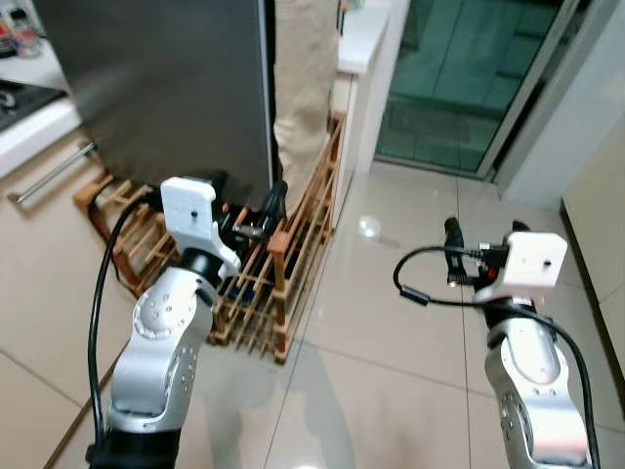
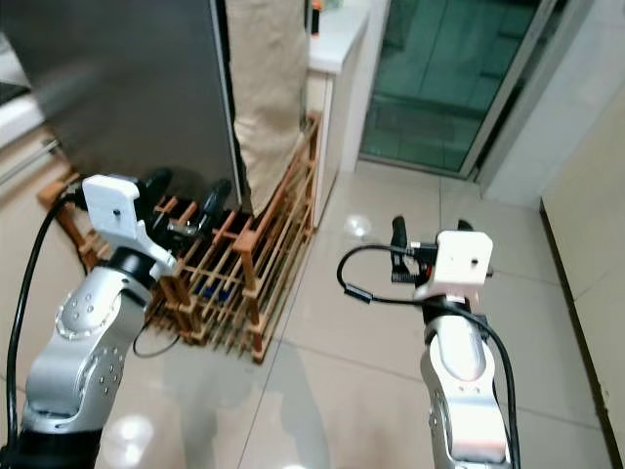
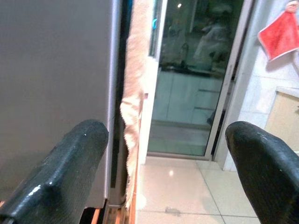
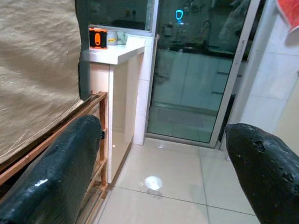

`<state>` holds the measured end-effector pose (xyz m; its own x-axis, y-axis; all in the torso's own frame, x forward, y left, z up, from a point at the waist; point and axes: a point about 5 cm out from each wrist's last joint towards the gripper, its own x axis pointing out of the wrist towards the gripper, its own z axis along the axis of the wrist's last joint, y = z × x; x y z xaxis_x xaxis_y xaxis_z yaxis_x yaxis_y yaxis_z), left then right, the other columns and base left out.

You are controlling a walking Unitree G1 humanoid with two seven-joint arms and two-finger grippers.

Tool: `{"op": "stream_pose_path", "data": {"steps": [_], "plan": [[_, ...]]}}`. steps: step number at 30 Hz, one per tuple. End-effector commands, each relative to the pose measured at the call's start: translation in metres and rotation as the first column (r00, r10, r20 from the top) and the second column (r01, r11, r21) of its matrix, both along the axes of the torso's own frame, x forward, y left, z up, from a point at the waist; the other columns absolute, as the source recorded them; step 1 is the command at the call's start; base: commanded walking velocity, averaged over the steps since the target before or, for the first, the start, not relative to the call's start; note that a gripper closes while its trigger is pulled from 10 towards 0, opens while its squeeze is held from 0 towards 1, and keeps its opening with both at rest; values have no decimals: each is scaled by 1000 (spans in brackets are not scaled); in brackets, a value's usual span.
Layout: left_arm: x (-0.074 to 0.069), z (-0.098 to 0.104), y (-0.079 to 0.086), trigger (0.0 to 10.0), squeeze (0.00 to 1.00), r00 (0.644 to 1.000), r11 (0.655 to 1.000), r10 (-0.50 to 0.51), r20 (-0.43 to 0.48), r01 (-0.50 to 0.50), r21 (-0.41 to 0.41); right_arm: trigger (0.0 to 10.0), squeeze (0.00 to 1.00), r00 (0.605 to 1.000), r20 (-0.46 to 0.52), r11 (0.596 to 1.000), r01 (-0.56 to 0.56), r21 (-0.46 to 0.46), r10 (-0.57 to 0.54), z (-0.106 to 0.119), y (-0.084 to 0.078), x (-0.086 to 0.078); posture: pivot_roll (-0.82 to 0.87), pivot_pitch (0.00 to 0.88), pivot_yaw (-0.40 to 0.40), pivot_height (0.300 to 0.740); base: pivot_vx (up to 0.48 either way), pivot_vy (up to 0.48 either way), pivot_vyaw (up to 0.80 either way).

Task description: Restocking fridge

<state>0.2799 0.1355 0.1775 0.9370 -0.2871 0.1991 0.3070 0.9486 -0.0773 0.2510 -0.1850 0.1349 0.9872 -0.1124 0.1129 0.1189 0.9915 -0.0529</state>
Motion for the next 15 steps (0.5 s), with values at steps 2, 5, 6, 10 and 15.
{"op": "stream_pose_path", "data": {"steps": [2, 5, 6, 10, 15], "plan": [[4, -1, 1, 10000, 0, 1000, 1000, 13, -23, -13, -4, 10000, 0, 1000, -15, 1000, 18, -6, -18, -2, -2, 0, -91, 0, -3, 740, 467, 0, 0], [4, -1, 0, 10000, 0, 1000, 1000, 4, -18, -4, 6, 10000, 0, 1000, -17, 1000, 22, -7, -22, -3, -2, -1, -91, 0, -2, 740, 469, 0, 0], [4, -1, 0, 10000, 0, 1000, 1000, 4, -18, -4, 6, 10000, 0, 1000, -17, 1000, 22, -7, -22, -3, -2, -1, -91, 0, -2, 740, 469, 0, 0], [6, 7, -3, 10000, 0, 1000, 999, -24, 19, 24, 24, 10000, 0, 999, -25, 1000, 22, -6, -23, -5, -1, -2, -87, 0, 1, 740, 469, 0, 0], [7, 10, -5, 10000, 0, 999, 999, -37, 28, 37, 4, 10000, 0, 1000, -25, 1000, 18, -8, -18, -6, 1, -1, -89, 0, 5, 740, 469, 0, 0]]}}
